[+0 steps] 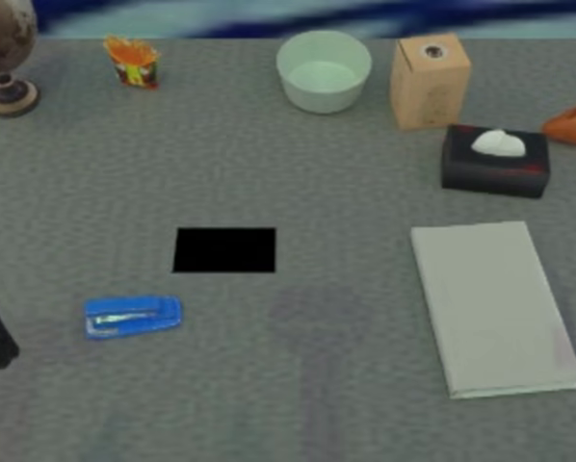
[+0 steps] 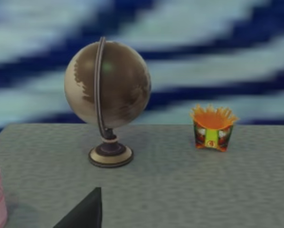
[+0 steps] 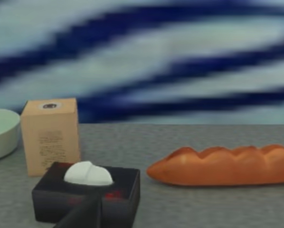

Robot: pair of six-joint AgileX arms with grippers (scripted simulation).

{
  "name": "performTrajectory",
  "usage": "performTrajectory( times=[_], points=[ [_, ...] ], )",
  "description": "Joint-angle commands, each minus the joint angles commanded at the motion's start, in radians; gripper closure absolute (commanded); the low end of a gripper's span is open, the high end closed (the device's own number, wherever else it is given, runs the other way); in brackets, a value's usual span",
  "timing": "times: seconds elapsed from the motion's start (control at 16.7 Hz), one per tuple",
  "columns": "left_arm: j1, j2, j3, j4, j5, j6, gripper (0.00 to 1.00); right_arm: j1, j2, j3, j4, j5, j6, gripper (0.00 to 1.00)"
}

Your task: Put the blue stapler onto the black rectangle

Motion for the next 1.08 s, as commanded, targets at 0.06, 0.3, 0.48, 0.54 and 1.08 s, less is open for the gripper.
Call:
performTrajectory(
  times=[0.06,0.3,0.48,0.54,1.08],
  points=[
    [0.000,0.000,0.000,0.000,0.000,0.000,0.00,0.000,0.000,0.000,0.000,0.000,0.000,0.00],
    [-0.017,0.062,0.061,-0.050,0.001,0.047,0.00,0.000,0.000,0.000,0.000,0.000,0.000,0.00],
    [-0.051,0.222,0.203,-0.164,0.001,0.154,0.00,0.000,0.000,0.000,0.000,0.000,0.000,0.00],
    [-0.066,0.296,0.263,-0.212,0.001,0.200,0.00,0.000,0.000,0.000,0.000,0.000,0.000,0.00],
    [-0.220,1.178,0.882,-0.747,-0.002,0.684,0.00,0.000,0.000,0.000,0.000,0.000,0.000,0.00]
  ],
)
